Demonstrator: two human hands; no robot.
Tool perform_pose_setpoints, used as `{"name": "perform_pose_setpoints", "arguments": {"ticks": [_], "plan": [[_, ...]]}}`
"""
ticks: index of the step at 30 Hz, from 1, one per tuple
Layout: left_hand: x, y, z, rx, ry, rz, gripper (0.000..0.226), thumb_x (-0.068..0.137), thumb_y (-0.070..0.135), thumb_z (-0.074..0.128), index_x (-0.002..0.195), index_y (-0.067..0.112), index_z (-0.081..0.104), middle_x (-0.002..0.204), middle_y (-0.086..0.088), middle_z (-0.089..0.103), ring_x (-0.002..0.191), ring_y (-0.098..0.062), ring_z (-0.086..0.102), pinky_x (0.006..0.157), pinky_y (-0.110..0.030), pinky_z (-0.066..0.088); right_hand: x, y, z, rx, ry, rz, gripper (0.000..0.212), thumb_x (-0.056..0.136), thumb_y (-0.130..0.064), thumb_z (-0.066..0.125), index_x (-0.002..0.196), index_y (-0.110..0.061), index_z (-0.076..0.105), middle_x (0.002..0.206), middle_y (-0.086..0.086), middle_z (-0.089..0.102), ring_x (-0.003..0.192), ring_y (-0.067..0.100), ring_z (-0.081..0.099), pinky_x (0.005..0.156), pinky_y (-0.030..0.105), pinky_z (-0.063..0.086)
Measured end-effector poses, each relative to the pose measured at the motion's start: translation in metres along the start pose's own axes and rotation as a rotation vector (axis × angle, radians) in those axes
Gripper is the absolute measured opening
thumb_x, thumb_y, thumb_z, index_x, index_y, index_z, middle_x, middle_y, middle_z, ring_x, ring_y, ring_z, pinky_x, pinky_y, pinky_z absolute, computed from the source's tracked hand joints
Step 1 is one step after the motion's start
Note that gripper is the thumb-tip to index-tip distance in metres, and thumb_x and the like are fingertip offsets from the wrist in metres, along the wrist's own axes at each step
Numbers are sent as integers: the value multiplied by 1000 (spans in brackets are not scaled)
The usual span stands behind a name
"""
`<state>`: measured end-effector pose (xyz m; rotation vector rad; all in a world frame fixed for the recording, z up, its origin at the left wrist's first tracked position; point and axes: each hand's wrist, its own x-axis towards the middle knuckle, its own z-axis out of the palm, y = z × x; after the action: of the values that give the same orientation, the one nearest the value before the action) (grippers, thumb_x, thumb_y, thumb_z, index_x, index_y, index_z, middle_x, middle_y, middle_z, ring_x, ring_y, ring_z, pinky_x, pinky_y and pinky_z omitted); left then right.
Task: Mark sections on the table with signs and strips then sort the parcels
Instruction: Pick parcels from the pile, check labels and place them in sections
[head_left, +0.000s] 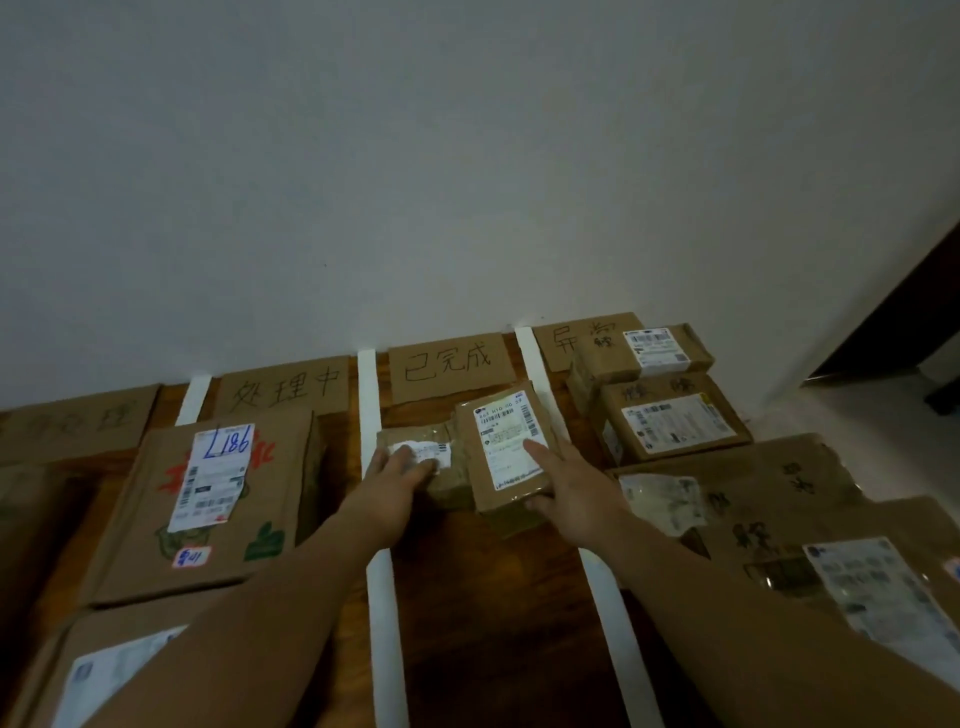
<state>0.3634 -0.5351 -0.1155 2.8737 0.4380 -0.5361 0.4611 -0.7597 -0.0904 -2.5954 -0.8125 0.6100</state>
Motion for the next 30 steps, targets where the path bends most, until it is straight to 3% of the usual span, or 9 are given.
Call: {"name": "perform_pose_setpoints", "arguments": {"ticks": [8, 14, 19, 21, 24, 30], "plan": [[10, -3, 3, 87, 31, -23, 79, 90, 16, 56, 148, 41, 8, 158, -2, 3, 144, -34, 0, 111, -52, 31, 22, -4, 5, -193, -35, 131, 66, 93, -24, 54, 146, -31, 15, 151, 11, 18, 129, 29, 34, 100, 44, 40], [14, 4, -6, 44, 29, -80, 79, 90, 29, 58, 149, 36, 7, 158, -4, 6, 145, -33, 1, 115, -54, 19, 27, -13, -1, -293, -138, 164, 86, 88, -30, 60, 151, -29, 1, 157, 16, -3, 140, 36, 13, 108, 50, 29], [-8, -13, -38, -64, 73, -96, 71, 94, 46, 46, 151, 31, 6, 160, -4, 1, 146, -31, -7, 116, -55, 7, 16, -49, -15, -349, -60, 53, 81, 92, -38, 53, 153, -24, 1, 159, 15, -9, 146, 38, -5, 116, 52, 14], [-26, -30, -57, -42, 113, -114, 71, 93, 50, 44, 151, 31, 7, 160, -4, 2, 146, -31, -6, 117, -55, 6, 11, -76, -19, -348, -30, -7, 77, 93, -38, 51, 153, -21, 6, 160, 15, -1, 146, 39, 2, 116, 52, 11], [-72, -67, -87, -33, 190, -148, 68, 94, 48, 44, 151, 28, 12, 160, -5, 3, 147, -30, -6, 117, -54, 8, 1, -132, -21, -347, 17, -74, 70, 88, -38, 56, 147, -20, 25, 152, 14, 23, 137, 35, 25, 110, 49, 28], [-199, -191, -110, -35, 279, -278, 72, 90, 58, 42, 151, 28, 16, 160, -3, 6, 147, -27, -1, 118, -49, 10, -30, -280, 6, -400, 23, -280, 50, 92, -38, 48, 137, -16, 42, 140, 14, 41, 123, 31, 41, 97, 41, 41]]}}
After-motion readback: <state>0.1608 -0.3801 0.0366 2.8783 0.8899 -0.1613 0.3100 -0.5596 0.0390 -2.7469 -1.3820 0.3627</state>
